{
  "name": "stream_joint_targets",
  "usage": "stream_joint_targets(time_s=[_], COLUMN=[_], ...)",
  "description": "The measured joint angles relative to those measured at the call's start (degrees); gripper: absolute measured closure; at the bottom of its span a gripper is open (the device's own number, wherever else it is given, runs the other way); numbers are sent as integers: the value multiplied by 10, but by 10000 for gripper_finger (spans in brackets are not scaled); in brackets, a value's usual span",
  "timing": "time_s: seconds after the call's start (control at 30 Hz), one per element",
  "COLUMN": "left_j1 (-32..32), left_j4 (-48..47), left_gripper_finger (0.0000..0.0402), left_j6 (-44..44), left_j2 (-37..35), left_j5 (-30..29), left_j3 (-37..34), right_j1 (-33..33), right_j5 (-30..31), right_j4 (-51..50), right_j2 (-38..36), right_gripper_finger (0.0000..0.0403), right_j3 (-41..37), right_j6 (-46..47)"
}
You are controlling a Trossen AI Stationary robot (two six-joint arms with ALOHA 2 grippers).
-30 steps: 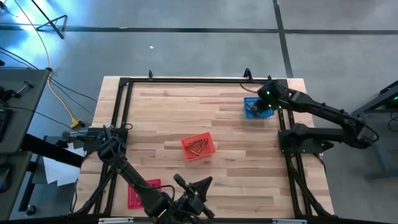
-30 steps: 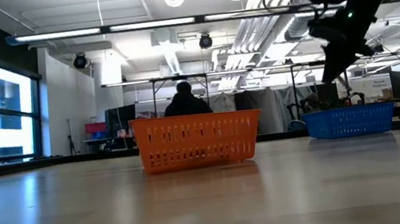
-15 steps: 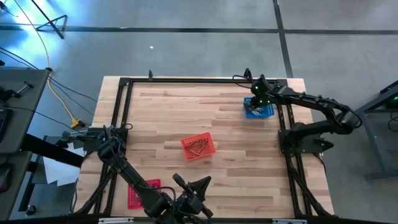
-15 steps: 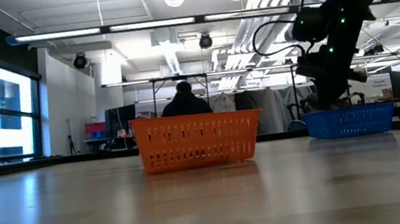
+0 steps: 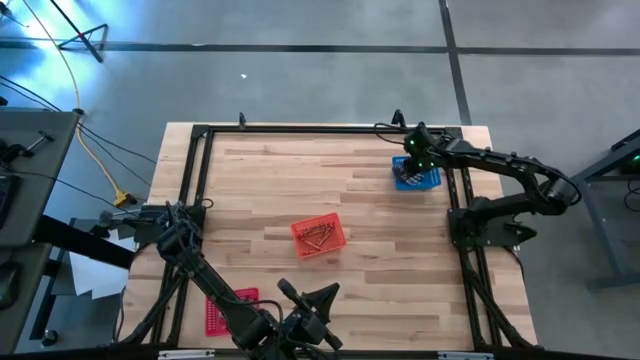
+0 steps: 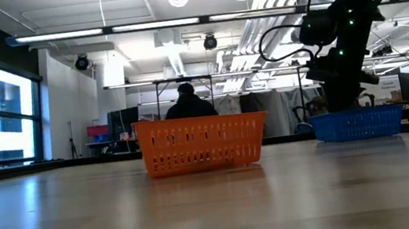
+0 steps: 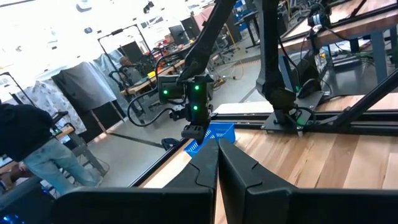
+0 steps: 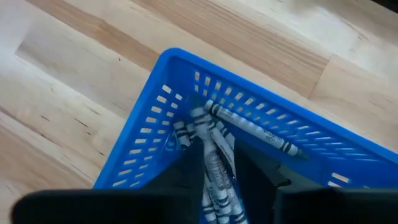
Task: Sort crayons
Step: Put the gray crayon into the blue bin, then put the blue crayon into the red bin
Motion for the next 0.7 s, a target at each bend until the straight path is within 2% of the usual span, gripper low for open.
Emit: stream_joint_targets(time_s=[0.23, 0.43, 0.57, 0.7], left_j1=[0, -7, -17, -21], left_j4=[0, 0, 0, -35], left_gripper_finger=[401, 401, 401, 401], left_j6=[15, 21, 15, -43], left_j2=[0, 0, 0, 0], left_j5=[0, 0, 0, 19], left_j3=[0, 0, 0, 0], right_j1=[0, 28, 97, 237], right_j5=[-11, -68, -120, -131], right_j4=[-14, -36, -43, -38], right_j2=[-2, -68, -155, -238], right_gripper_finger=[271, 263, 263, 263], right_j3=[0, 12, 14, 14], right_j6=[0, 6, 40, 108])
